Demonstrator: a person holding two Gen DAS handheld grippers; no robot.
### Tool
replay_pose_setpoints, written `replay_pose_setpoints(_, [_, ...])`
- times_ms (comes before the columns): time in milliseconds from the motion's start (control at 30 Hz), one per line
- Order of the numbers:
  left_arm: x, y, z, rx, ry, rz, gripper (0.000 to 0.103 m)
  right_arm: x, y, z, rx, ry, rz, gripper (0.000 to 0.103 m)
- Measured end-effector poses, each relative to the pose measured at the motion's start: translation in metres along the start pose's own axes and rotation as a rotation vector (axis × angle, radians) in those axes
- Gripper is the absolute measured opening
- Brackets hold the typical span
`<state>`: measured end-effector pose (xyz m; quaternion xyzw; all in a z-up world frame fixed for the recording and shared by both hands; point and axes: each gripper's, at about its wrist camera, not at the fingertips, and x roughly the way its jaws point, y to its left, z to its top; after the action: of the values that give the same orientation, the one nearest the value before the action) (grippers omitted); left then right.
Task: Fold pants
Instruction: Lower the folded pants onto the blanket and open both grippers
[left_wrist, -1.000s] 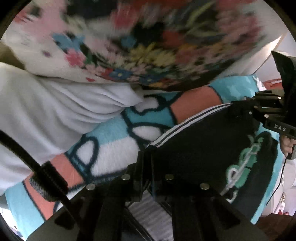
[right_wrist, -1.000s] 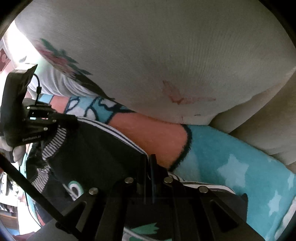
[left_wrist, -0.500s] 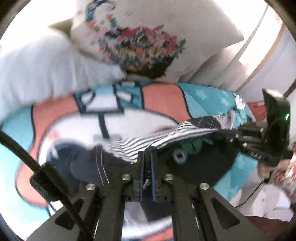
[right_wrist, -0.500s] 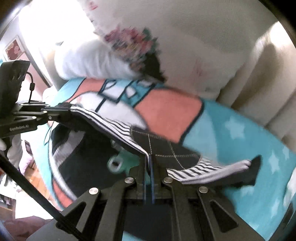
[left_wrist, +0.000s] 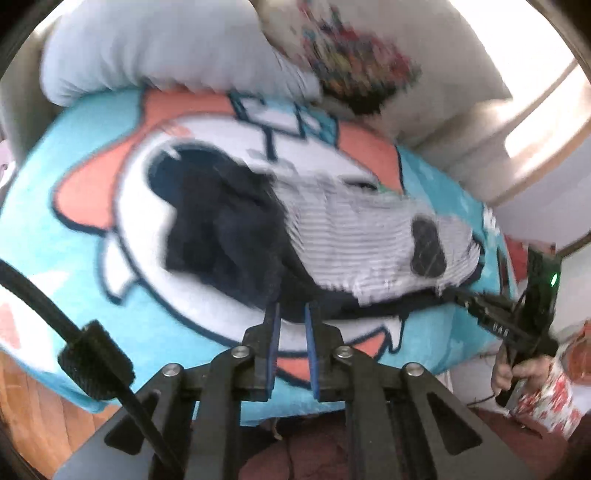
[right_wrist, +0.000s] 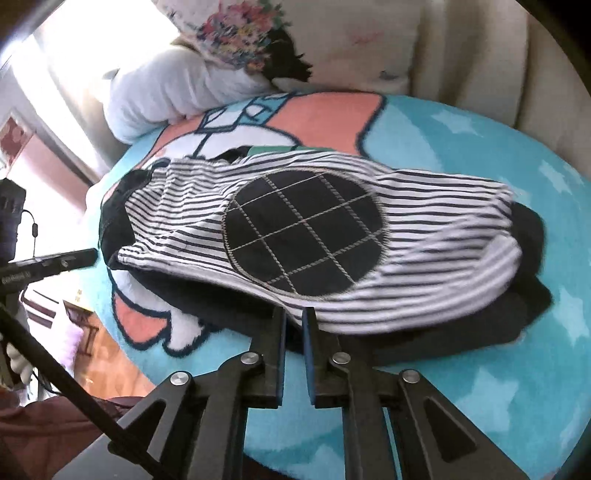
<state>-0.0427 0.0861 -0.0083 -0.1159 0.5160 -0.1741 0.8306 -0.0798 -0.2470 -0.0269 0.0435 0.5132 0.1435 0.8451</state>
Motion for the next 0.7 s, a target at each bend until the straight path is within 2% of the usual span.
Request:
replay_pose_setpoints(100, [-0.026,0.006,0.017,-0.03,-0.08,-0.01,0.018,-0.017,-0.014,-0.001,0.056,-0.041,-0.019,0.01])
replay_pose_setpoints(133, [-0.029,0.006,0.025,-0.039,-0.096,-0.008,0.024,-0.022,-0.023,0.0,0.092,-0.059,-0.026,0.011])
replay_pose_setpoints(200, [-0.024,0.003,0.035,-0.042,-0.098,-0.001,0.025,-0.03,-0.035,0.001,0.152,-0.085,-0.034,0.011])
replay_pose_setpoints(367, [0.022,-0.009,0.054,-0.013,-0.024,0.032,0.025,-0.035,-0.043,0.016,0.23,-0.121,-0.001,0.011])
replay_pose_setpoints(433, [0.039,-0.01,0.054,0.012,-0.001,0.097,0.025,-0.03,-0.038,0.019,0.25,-0.123,0.026,0.011])
replay_pose_setpoints(533, [0.064,-0.004,0.052,0.027,0.051,0.169,0.025,-0.011,-0.03,0.02,0.255,-0.096,0.015,0.011])
replay_pose_setpoints(600, [0.076,0.002,0.049,0.035,0.076,0.189,0.024,0.002,-0.035,0.019,0.269,-0.07,-0.032,0.011])
replay_pose_setpoints(700, [0.076,0.006,0.048,0.027,0.069,0.169,0.024,0.001,-0.057,0.012,0.296,-0.088,-0.194,0.005])
